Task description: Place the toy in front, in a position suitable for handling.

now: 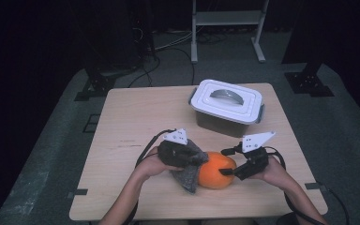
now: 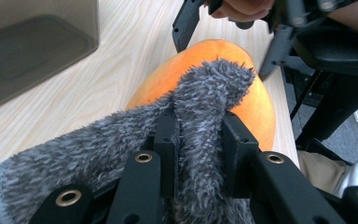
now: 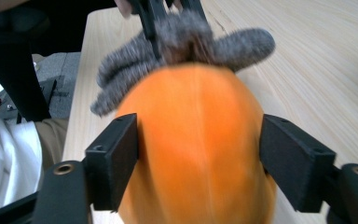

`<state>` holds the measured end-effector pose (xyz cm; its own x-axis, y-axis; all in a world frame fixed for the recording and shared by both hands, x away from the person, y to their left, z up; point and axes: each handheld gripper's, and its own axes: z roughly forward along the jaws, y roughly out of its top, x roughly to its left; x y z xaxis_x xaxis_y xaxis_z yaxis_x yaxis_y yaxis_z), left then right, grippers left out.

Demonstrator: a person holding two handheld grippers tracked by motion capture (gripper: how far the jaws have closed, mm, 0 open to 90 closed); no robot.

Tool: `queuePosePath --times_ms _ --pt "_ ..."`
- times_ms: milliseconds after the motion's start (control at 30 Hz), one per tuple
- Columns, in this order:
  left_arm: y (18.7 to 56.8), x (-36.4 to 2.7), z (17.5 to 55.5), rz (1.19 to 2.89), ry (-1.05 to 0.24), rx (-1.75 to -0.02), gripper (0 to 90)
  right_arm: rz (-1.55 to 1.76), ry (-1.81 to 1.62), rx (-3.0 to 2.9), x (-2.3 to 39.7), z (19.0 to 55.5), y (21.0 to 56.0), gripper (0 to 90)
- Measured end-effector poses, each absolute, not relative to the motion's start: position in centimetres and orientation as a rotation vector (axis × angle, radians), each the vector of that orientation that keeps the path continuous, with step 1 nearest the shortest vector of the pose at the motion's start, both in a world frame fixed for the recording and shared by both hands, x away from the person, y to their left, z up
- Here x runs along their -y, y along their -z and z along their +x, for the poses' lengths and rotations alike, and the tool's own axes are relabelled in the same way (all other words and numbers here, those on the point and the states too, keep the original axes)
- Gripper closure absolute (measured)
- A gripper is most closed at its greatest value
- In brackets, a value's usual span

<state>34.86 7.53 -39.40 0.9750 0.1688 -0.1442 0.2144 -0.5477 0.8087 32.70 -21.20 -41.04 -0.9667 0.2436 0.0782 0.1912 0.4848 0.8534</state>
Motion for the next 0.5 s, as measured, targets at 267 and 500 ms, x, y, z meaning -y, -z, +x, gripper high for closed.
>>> queuePosePath --times_ms 267,500 --pt "39.4 -7.3 34.5 2.176 0.052 -0.253 70.7 0.369 -1.373 -2.716 18.0 32.5 40.8 25.2" --pt "38.9 -8.4 34.6 2.147 0.058 -0.267 70.8 0.303 -1.393 -2.714 18.5 32.6 41.3 52.3"
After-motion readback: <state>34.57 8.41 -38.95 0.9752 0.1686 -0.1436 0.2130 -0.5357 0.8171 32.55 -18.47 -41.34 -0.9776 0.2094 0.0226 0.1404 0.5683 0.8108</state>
